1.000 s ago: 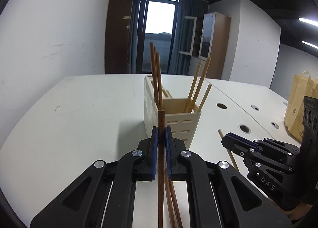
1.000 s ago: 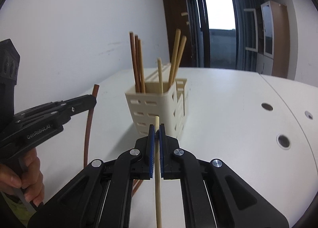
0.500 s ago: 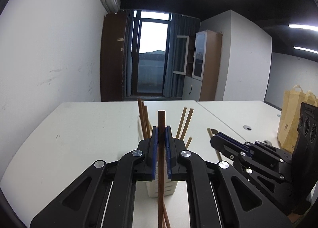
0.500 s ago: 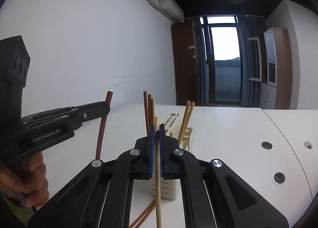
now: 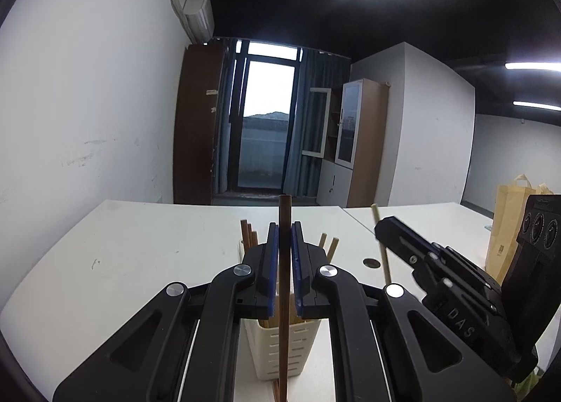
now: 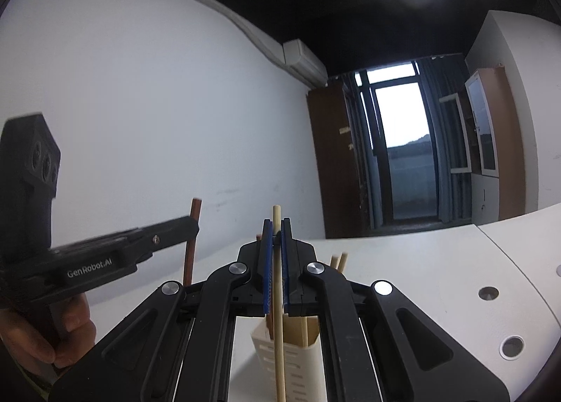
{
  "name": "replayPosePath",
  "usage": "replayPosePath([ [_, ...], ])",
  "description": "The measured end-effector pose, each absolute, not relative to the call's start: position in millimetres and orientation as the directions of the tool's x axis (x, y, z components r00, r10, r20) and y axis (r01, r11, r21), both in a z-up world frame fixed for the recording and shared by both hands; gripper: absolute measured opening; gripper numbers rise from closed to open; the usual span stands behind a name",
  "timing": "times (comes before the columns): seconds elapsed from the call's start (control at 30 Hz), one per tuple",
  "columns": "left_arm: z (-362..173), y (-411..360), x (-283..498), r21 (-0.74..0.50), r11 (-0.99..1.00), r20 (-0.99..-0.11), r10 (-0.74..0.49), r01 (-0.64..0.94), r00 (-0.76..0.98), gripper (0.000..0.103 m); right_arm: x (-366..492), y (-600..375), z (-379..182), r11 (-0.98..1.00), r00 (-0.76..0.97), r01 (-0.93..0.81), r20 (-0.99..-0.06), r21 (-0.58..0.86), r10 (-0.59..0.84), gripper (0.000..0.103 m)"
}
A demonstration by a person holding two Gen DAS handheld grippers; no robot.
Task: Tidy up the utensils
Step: 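Lift both held chopsticks up and carry them over the cream holder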
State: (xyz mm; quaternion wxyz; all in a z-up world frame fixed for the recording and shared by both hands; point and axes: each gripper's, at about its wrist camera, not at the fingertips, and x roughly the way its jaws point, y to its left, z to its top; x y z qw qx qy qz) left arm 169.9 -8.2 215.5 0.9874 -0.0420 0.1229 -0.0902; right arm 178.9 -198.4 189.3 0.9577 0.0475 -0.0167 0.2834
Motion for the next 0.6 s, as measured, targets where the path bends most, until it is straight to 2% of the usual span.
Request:
replayPosePath([
  [0.17,221,-10,172,-0.095,0.980,-0.198,-0.191,0.176,0.961,0.007,189,-206,195,0.822,0.826,-0.558,0.175,0.113,0.536,0.005],
  [0.33,222,-10,174,-0.112,0.976,-0.143,-0.201,0.186,0.969,0.007,200,-207,196,0.809,0.809,-0.573,0.251,0.133,0.532,0.005],
  [0.6,227,-4,170,-0.158,0.971,0.008,-0.181,0.180,0.984,0.007,208,-212,194,0.801,0.778,-0.582,0.380,0.138,0.500,0.005],
])
